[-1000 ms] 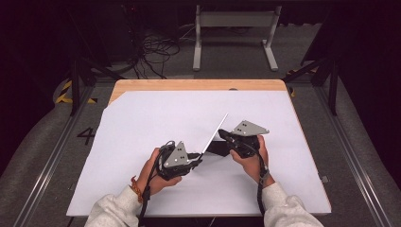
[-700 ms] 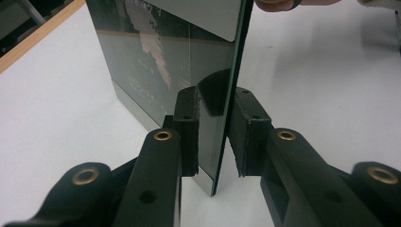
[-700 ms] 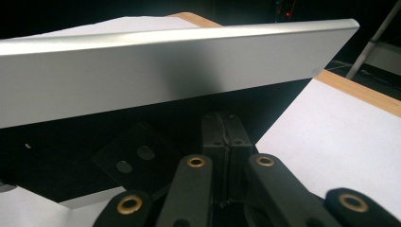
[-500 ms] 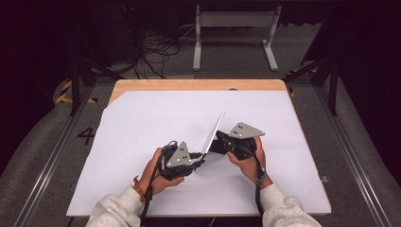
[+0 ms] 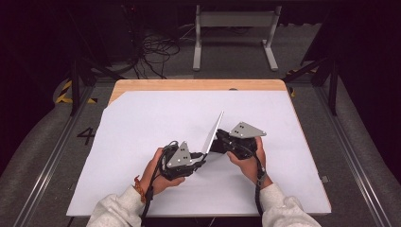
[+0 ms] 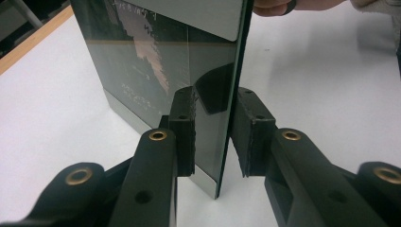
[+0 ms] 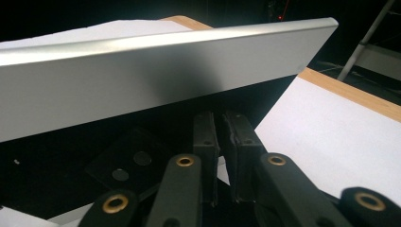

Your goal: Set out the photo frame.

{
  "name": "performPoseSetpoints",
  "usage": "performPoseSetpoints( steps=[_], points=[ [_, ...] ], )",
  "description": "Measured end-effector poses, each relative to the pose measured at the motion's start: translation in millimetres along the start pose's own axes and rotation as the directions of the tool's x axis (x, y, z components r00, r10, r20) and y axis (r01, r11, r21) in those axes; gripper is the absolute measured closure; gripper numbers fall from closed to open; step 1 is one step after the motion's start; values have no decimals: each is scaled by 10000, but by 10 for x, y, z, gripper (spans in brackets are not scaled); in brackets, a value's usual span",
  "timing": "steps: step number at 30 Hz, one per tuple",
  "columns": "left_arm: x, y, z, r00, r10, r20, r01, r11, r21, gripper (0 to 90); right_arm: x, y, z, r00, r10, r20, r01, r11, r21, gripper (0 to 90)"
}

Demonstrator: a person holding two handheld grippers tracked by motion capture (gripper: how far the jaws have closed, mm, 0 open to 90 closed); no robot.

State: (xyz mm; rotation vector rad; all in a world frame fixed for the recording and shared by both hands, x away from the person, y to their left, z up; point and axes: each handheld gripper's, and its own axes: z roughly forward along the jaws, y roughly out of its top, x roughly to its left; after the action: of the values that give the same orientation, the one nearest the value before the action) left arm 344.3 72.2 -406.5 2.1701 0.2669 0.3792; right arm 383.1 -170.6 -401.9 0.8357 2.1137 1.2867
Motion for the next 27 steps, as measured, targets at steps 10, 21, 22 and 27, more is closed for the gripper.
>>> performPoseSetpoints(
  steps=[10, 21, 22, 27],
  points=[
    [65, -71, -188, 9985, -174, 522, 202, 9983, -539, 771, -55, -15, -95, 9999, 143, 48, -141, 9995, -295, 854],
    [20, -97, -86, 9981, -41, 622, 47, 10000, -81, 822, 24, 37, -61, 9997, 102, -225, -112, 9990, -428, 887],
    [27, -100, -84, 9978, -92, 652, 98, 9999, -102, 822, 18, 35, -61, 9996, 87, -270, -99, 9990, -436, 886],
    [26, -102, -73, 9976, -223, 661, 235, 9996, -162, 822, 26, 30, -57, 9994, 126, -332, -138, 9992, -365, 890]
  ],
)
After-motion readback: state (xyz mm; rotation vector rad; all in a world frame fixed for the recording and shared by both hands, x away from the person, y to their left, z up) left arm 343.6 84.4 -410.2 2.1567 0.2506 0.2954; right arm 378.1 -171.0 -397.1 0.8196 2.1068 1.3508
